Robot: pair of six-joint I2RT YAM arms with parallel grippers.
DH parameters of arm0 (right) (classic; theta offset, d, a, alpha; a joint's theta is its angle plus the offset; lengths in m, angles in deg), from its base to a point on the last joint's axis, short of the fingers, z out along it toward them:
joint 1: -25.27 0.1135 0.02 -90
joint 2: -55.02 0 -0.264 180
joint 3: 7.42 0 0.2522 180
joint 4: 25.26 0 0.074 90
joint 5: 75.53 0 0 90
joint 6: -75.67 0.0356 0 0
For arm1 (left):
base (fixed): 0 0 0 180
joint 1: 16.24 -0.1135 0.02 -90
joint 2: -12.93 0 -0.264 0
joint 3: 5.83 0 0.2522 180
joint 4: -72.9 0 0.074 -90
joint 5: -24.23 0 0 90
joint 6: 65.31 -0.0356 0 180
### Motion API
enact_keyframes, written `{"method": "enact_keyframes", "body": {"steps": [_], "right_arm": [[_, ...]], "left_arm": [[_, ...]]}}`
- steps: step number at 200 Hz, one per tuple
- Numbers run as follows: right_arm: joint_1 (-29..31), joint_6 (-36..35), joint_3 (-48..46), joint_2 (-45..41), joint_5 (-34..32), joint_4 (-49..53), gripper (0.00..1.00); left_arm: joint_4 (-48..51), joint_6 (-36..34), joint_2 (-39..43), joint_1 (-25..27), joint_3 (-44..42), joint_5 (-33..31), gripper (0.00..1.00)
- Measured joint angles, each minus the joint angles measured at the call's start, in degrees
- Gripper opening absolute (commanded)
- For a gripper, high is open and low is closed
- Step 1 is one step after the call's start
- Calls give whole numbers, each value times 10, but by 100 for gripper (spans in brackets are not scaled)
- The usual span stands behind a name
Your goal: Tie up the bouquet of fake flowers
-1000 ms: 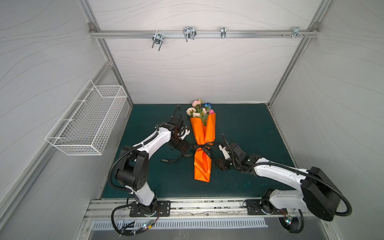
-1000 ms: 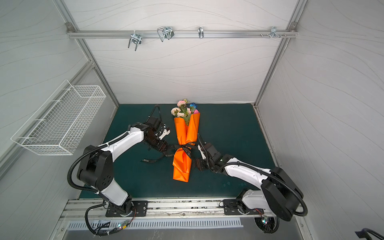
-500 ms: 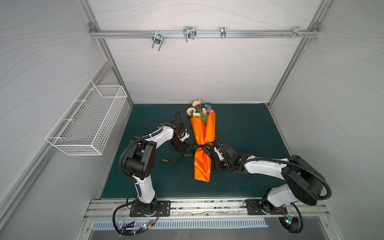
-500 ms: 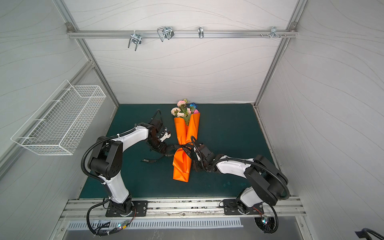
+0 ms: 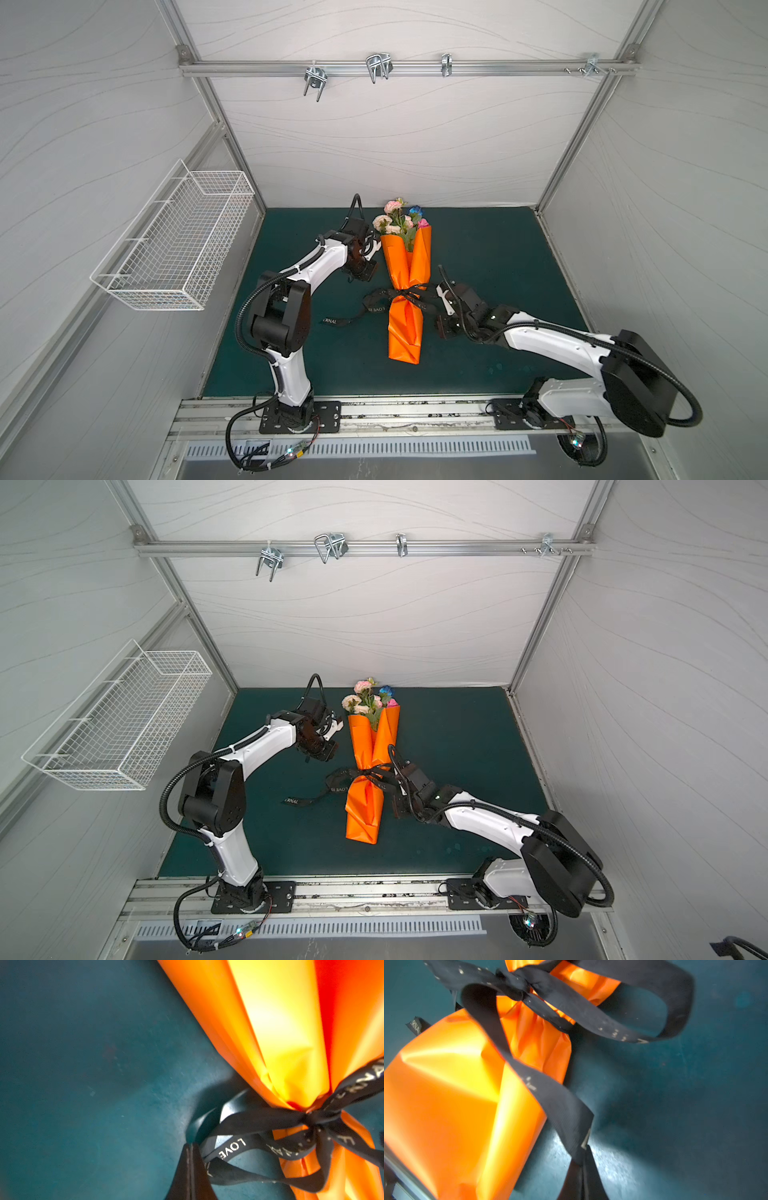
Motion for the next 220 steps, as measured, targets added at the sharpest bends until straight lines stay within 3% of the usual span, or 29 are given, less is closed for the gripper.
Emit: {"method": "enact_keyframes", "body": {"steps": [29, 38, 54, 66, 86, 115, 130, 143, 162, 182, 220], "right_arm": [[-7, -2, 0, -21, -2, 53, 0], [-9, -3, 0, -24, 1, 65, 15], [-10, -5, -3, -25, 11, 78, 34], [-11, -8, -8, -22, 17, 83, 37], [-11, -6, -16, -13, 28, 87, 44], [-11, -3, -17, -20, 31, 95, 51], [-11, -2, -15, -42, 24, 107, 55], [-13, -2, -10, -73, 9, 122, 60], [-27, 0, 10, -128, -23, 144, 77], [-56, -8, 28, -182, -63, 146, 99], [-130, -28, 29, -250, -160, 131, 99]], "left_arm": [[1, -1, 0, 0, 29, -7, 0], [2, -1, 0, 0, 36, -9, 0], [-2, 1, 0, 0, 40, -12, 0], [-3, 3, 2, 0, 38, -15, 1], [-12, 14, 17, 0, 20, -22, 12], [-21, 36, 76, 0, -18, -48, 38], [-30, 54, 120, 0, -40, -64, 55], [-41, 71, 165, 0, -63, -85, 77], [-66, 102, 239, -1, -110, -118, 97], [-105, 150, 318, -6, -179, -155, 98], [-183, 216, 429, -14, -327, -246, 98]]}}
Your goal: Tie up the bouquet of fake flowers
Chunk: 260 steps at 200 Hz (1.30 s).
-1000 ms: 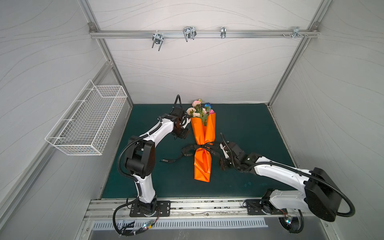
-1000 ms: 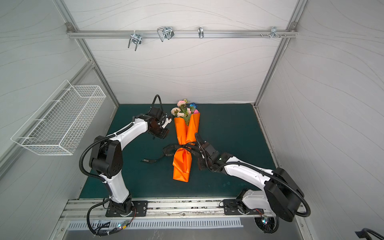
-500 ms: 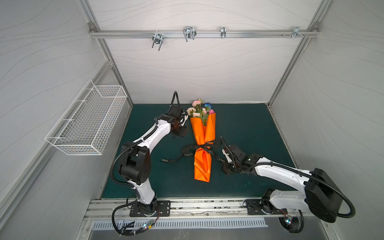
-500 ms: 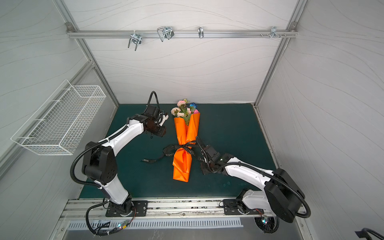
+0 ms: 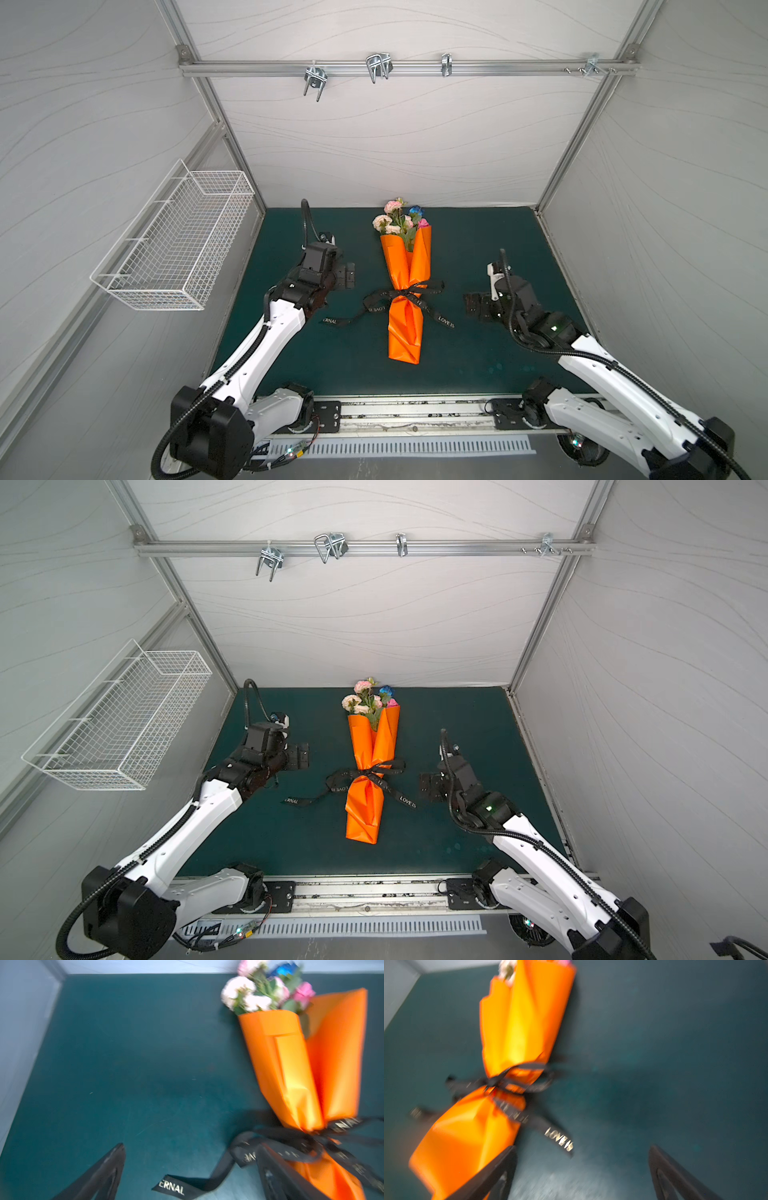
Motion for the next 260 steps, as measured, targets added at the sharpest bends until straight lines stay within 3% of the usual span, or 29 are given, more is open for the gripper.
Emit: {"method": "enact_keyframes", "body": {"steps": [43, 86, 135, 198, 232, 260], "right_arm": [[-83, -54, -49, 15, -115, -106, 99], [-171, -139, -144, 47, -119, -263, 99], [-254, -174, -196, 110, -54, -424, 99], [-261, -197, -219, 187, 1, -555, 99], [-262, -205, -221, 215, 18, -594, 99], [-264, -216, -222, 234, 35, -621, 99]], "left_arm": [[-148, 12, 71, -5, -182, -87, 98], [-296, -48, 55, -38, -276, -107, 98], [-454, -91, -1, -111, -318, -21, 98], [-594, -99, -115, -169, -316, 97, 98], [-706, -98, -234, -191, -301, 141, 99], [-706, -93, -261, -215, -292, 181, 99]]}}
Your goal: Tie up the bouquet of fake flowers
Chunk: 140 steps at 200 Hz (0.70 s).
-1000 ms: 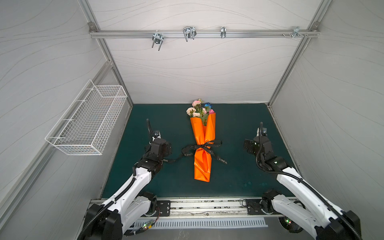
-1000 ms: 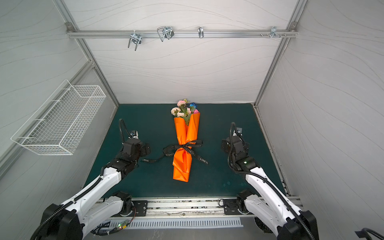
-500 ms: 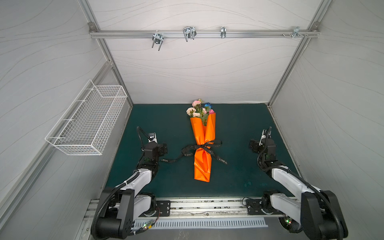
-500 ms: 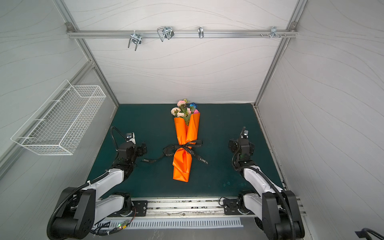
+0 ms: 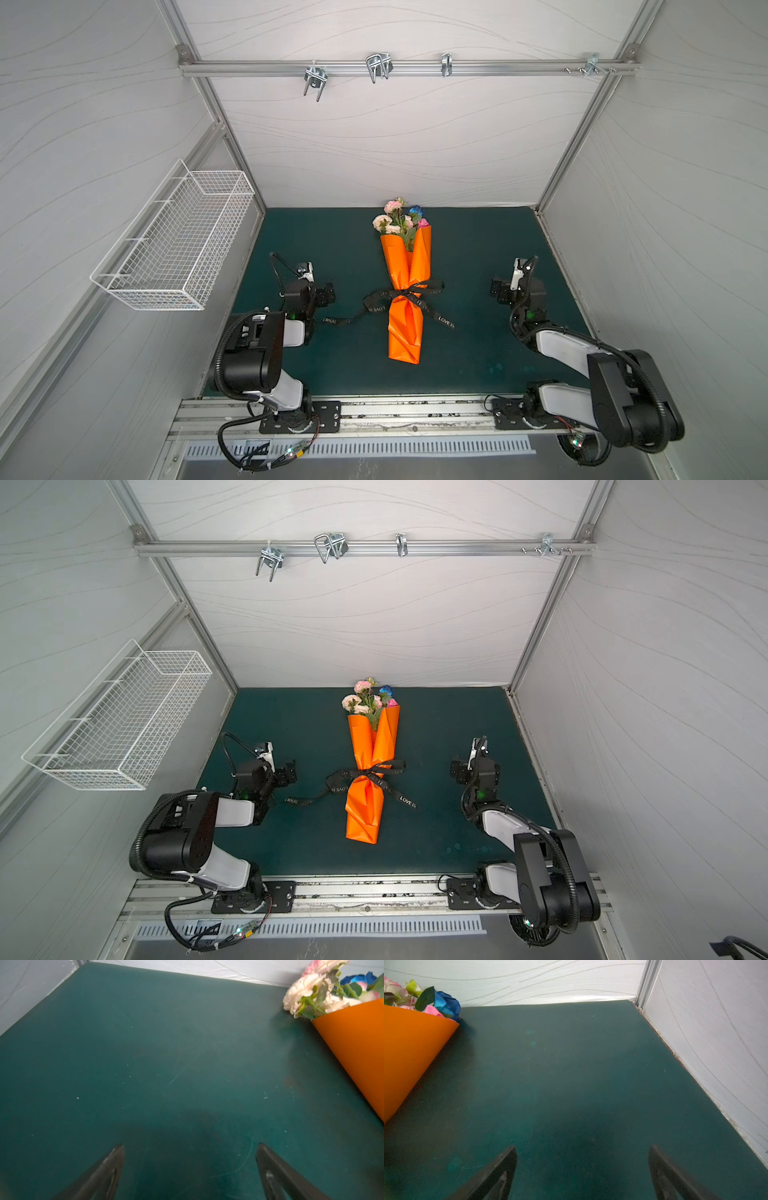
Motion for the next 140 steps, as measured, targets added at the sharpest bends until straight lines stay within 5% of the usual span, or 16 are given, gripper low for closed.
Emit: {"method": "enact_keyframes", "body": {"steps": [82, 140], "right_arm": [[-19, -26, 19, 165, 96, -146, 99], [-46, -28, 79, 189, 186, -110, 99]], "left_arm": [[-2, 0, -2, -5, 31, 41, 99], [-2, 0, -2, -5, 31, 42, 99]]}}
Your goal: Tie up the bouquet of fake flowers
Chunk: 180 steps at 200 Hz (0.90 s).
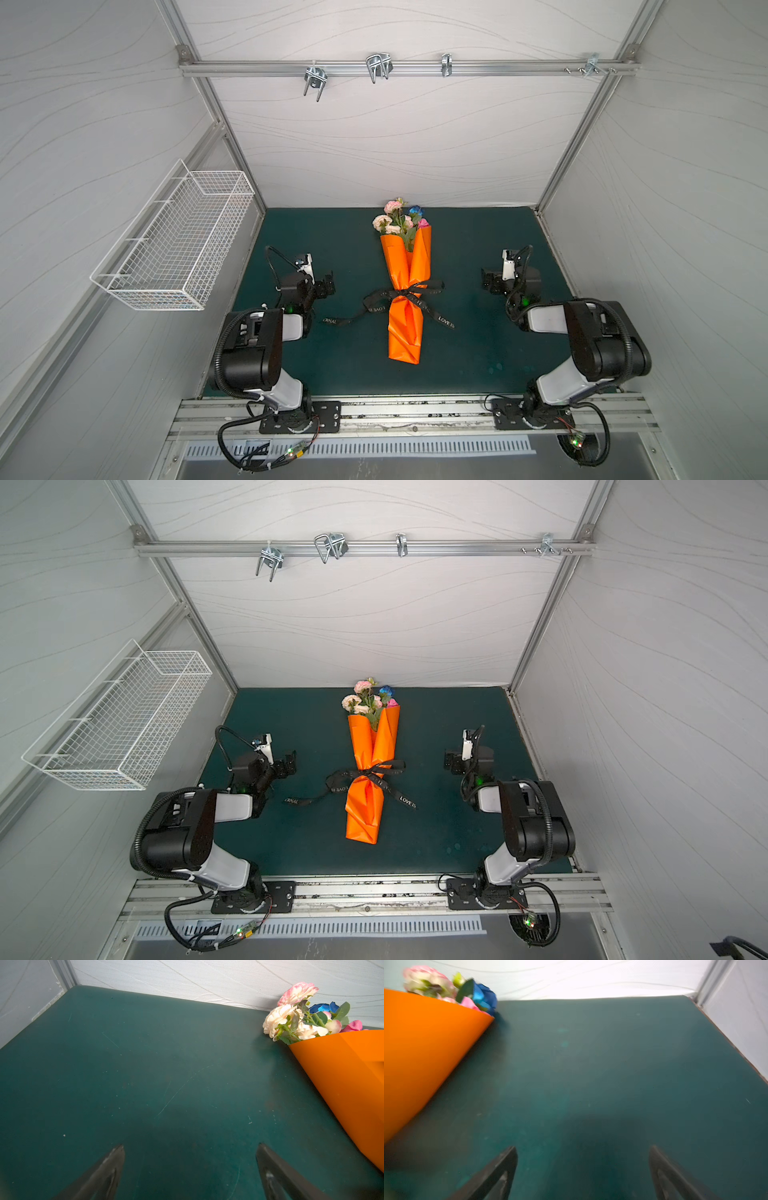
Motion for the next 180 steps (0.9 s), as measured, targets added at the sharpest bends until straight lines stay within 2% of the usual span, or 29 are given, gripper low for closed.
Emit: {"method": "enact_keyframes", "body": {"steps": [23, 55, 180], "right_arm": [[-9, -6, 0, 0, 53, 4, 99], [-11, -11, 0, 0, 85, 6, 99], [-11, -13, 0, 0, 101, 6, 99]], "left_arm": [[0, 0, 0, 0, 0, 0, 99], [0, 0, 0, 0, 0, 0, 99], [0, 0, 0, 0, 0, 0, 99]]}}
